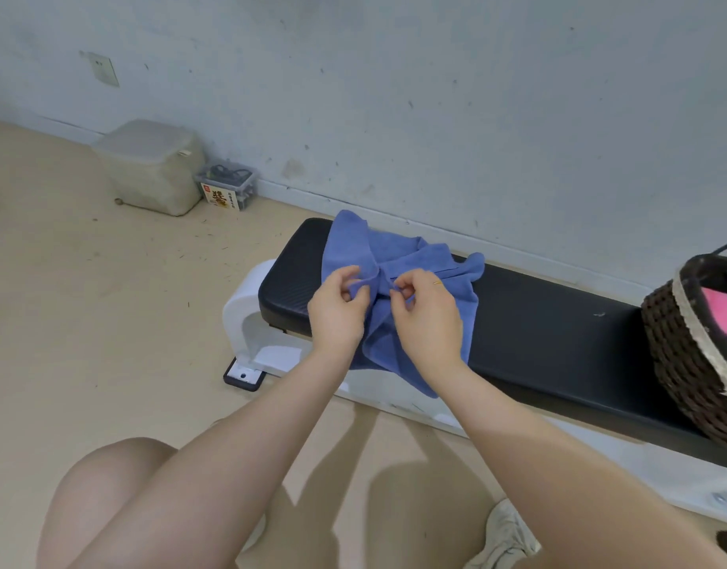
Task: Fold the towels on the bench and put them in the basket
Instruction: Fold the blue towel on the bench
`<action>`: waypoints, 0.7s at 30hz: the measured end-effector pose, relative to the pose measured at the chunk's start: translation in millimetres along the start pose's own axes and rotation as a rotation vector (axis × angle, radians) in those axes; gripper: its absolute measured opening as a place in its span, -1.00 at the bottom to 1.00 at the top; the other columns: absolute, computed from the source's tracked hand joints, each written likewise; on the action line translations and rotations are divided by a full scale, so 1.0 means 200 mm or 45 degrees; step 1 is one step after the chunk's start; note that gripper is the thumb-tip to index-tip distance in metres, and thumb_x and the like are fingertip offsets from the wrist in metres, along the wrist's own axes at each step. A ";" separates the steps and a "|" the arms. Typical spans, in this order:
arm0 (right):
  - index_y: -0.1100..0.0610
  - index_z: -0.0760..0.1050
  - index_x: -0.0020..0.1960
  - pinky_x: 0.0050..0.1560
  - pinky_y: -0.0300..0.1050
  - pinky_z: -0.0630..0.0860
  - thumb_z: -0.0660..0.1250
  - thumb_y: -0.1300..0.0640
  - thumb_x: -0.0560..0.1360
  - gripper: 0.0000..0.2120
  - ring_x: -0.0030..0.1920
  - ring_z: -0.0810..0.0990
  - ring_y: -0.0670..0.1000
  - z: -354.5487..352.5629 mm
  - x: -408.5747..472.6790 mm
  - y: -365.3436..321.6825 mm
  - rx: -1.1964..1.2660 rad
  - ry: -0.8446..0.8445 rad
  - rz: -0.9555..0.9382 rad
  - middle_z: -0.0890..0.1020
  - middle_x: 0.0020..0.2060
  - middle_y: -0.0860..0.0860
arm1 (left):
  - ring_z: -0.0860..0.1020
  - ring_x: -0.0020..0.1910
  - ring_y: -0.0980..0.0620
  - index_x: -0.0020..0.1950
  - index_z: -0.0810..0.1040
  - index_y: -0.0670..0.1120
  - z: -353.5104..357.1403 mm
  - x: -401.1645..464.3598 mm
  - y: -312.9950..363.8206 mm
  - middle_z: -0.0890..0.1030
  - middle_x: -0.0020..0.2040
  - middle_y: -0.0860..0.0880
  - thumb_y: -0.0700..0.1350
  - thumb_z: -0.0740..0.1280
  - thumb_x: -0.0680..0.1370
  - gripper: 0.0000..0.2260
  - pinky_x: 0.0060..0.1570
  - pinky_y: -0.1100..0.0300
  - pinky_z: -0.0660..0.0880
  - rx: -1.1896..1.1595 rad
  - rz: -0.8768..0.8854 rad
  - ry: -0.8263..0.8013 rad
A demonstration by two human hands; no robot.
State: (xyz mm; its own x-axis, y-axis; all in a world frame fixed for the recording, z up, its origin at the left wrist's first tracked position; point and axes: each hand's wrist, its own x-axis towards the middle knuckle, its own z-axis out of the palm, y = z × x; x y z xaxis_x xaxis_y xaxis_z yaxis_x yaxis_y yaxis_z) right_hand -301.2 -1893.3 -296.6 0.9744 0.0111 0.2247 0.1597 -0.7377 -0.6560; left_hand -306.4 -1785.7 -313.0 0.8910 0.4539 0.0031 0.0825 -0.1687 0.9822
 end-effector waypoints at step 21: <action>0.05 0.59 0.01 -0.18 0.00 0.49 0.22 0.07 0.57 -0.83 -0.13 0.52 0.03 0.00 -0.04 -0.07 -0.007 0.040 0.012 0.53 -0.03 -0.01 | 0.62 -0.16 0.07 0.08 0.64 -0.15 0.00 -0.08 0.05 0.65 -0.19 0.04 -0.24 0.32 0.54 -0.84 0.00 0.18 0.55 -0.251 -0.059 -0.047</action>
State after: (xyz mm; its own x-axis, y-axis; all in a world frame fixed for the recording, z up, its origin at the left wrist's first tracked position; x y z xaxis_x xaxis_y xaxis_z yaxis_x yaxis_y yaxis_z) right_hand -311.0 -1883.1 -288.8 0.9704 -0.0168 0.2411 0.1497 -0.7412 -0.6543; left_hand -318.6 -1795.0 -303.7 0.9044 0.4241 -0.0464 0.0383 0.0276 0.9989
